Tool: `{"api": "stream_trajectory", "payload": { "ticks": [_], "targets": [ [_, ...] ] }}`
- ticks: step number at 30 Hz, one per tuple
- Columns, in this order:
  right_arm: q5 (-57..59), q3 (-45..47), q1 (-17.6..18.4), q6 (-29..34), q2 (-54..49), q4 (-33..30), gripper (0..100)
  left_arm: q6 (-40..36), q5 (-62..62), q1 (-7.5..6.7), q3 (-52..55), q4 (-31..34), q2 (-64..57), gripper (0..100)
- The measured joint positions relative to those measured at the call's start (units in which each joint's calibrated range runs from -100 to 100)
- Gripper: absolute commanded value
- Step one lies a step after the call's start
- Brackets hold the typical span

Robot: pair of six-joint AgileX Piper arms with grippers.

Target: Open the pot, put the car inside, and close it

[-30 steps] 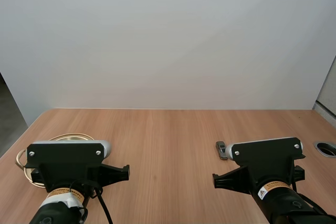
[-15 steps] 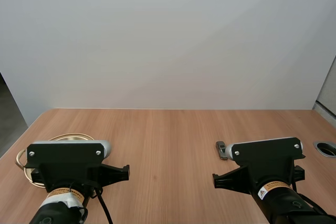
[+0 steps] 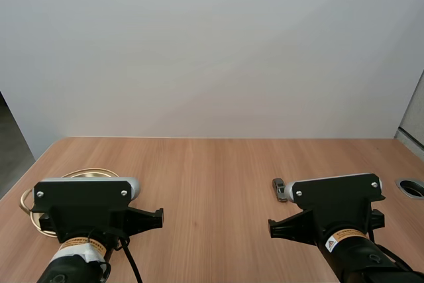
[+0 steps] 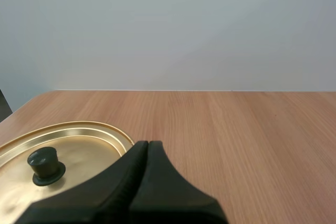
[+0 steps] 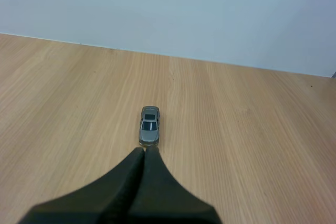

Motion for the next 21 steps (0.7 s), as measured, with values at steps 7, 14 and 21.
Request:
{"api": "stream_trajectory", "payload": {
  "ticks": [7,14,21],
  "targets": [
    [-0.30,0.00,0.00,0.00,0.00,0.34,0,0.00,-3.02,0.00,0.00,-0.12,0.00,0],
    [-0.88,0.00,0.00,0.00,0.00,1.15,0,6.48,-17.56,0.00,-2.47,7.61,0.00,0],
    [-1.22,-4.00,0.00,0.00,0.00,-3.80,0,10.31,-15.64,0.00,-15.35,14.78,0.05,0]
  ]
}}
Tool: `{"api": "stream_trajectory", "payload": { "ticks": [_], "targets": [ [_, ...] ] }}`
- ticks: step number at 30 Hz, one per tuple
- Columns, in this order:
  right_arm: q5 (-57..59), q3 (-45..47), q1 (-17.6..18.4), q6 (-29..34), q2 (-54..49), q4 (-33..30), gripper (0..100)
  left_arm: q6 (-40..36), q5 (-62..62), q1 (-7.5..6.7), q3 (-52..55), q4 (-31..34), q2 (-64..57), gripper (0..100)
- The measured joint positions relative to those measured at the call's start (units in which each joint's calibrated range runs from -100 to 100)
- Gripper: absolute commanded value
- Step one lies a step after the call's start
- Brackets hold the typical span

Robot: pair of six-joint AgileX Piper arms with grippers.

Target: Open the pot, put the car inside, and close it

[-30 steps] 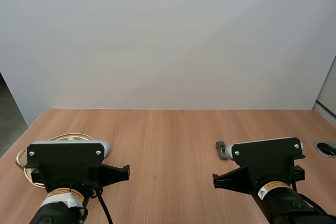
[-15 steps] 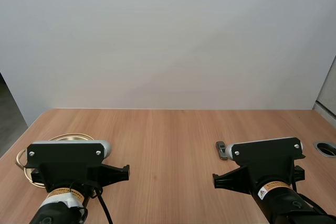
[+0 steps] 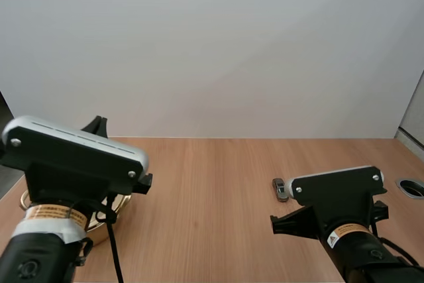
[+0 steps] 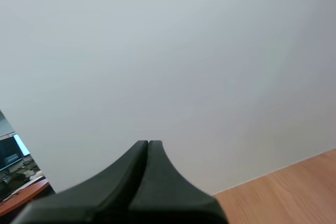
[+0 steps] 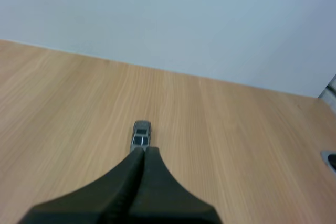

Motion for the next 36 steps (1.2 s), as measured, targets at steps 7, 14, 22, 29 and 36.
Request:
{"api": "stream_trajectory", "payload": {
  "ticks": [7,14,22,29,36],
  "targets": [
    [0.82,-13.73,0.22,-0.26,0.98,-7.05,0,-6.43,16.32,0.00,-8.32,3.54,0.38,0],
    [14.49,-27.63,0.33,-0.39,3.35,-13.86,0,-16.35,28.84,1.98,-18.79,9.78,11.78,0],
    [30.02,-33.15,1.38,-3.23,3.48,-12.10,0,-17.98,34.35,6.42,-34.70,6.32,26.88,0],
    [36.80,-32.85,2.34,-10.96,3.48,-4.16,0,-8.14,51.61,7.71,-41.67,-5.52,40.01,0],
    [38.31,-29.66,2.45,-12.23,3.48,1.44,0,1.82,61.40,8.83,-41.54,-8.20,52.72,5]
  ]
}}
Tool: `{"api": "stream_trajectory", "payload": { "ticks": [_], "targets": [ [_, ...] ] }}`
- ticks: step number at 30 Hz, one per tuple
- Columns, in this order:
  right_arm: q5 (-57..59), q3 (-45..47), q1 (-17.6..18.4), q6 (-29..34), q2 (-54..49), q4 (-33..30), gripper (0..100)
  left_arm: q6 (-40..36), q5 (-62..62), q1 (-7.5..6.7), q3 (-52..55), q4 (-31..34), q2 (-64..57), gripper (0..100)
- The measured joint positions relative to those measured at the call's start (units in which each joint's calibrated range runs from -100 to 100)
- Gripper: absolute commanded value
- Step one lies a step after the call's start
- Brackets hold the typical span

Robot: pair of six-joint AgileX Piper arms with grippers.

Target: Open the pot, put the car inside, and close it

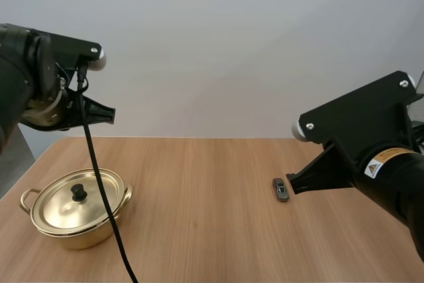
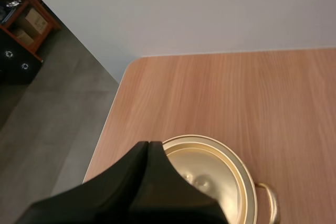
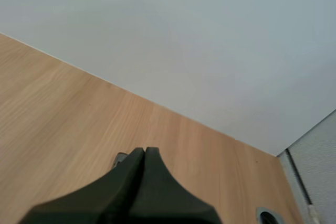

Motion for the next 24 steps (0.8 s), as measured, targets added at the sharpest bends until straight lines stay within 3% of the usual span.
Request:
{"api": "stream_trajectory", "payload": {
  "ticks": [2,6,8,13,20,24],
  "targets": [
    [0.00,0.80,0.00,0.00,0.00,1.10,0,2.45,0.16,0.00,0.00,2.50,4.79,26],
    [0.05,3.52,0.00,0.00,0.00,3.01,0,3.48,2.77,0.00,0.00,8.99,11.86,79],
    [0.28,3.86,0.00,0.00,0.00,3.01,0,4.95,5.43,0.00,0.00,10.71,14.01,96],
    [0.72,3.86,0.00,0.00,0.00,3.11,0,7.99,11.00,0.00,0.00,9.42,16.71,96],
    [1.60,3.86,0.00,0.00,0.00,3.50,0,12.14,13.99,0.00,0.00,0.17,19.25,95],
    [1.99,3.86,0.00,0.00,0.00,3.50,0,12.88,15.49,0.00,0.00,-1.93,21.10,94]
  ]
}}
